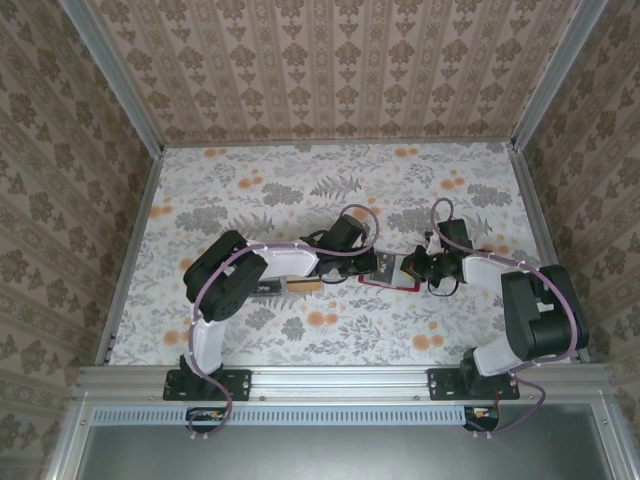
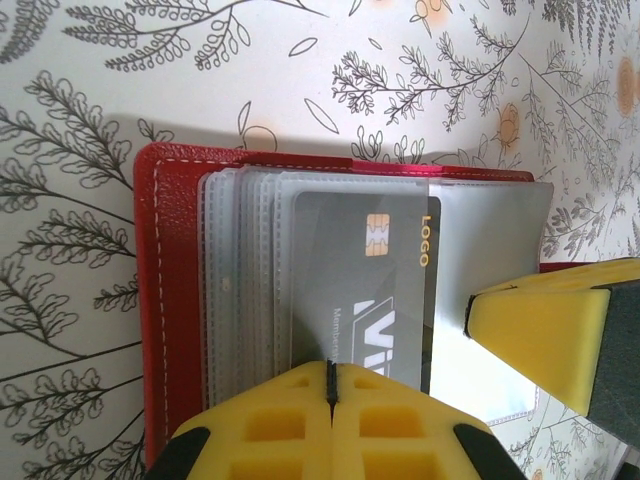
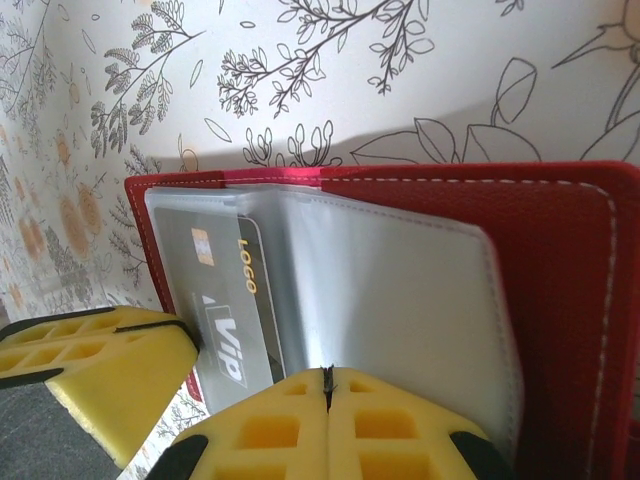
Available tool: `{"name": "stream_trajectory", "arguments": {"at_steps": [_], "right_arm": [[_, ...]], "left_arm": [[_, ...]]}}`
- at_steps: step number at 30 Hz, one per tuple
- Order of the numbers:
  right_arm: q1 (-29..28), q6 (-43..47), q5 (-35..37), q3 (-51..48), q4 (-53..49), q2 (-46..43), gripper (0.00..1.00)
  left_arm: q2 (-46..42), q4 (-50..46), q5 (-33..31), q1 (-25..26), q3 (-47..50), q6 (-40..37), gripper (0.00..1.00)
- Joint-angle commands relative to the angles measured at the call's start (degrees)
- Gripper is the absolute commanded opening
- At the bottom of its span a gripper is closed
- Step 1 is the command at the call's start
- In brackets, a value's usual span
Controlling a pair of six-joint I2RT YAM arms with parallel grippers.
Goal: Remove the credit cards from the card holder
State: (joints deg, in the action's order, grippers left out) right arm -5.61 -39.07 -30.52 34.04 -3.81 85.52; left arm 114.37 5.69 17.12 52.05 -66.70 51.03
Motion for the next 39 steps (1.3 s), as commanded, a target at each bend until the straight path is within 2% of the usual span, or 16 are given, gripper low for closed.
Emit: {"name": "stream_trajectory", "arguments": {"at_steps": [1,4,10,25,36,39], "right_arm": [[-1.25,1.27,-1.65,-0.75,1.41,-2.62,0.02],[-2.92,1.96,-0.97,-0.09,1.19,-3.40,0.04],[-4.38,2.17,-0.86,1.19,1.27,-1.65,0.02],[-4.50,2.72,1.21,0.61,1.30,0.65,0.17],[-4.49,2.50,0.89,0.94,2.32,2.46,0.17],[-4.50,2.55,1.47,0.94,2.11,2.55,0.21]], "left_arm": [[-2.06,-3.13,-0.48,-0.30,1.02,0.05,0.03],[-3.42,-3.91,-0.34,-0.12,-0.27,-0.92,0.04],[-5.01,-5.46,-1.30,-0.23,-1.06,-2.28,0.05],[0.04,-6.48,-1.24,-0.54,-0.73,-1.93,0.05],[1.65,-6.07,-0.91,-0.22,-0.08,-0.84,0.03],[1.65,-6.24,-0.96,-0.11,-0.15,-0.84,0.03]]}}
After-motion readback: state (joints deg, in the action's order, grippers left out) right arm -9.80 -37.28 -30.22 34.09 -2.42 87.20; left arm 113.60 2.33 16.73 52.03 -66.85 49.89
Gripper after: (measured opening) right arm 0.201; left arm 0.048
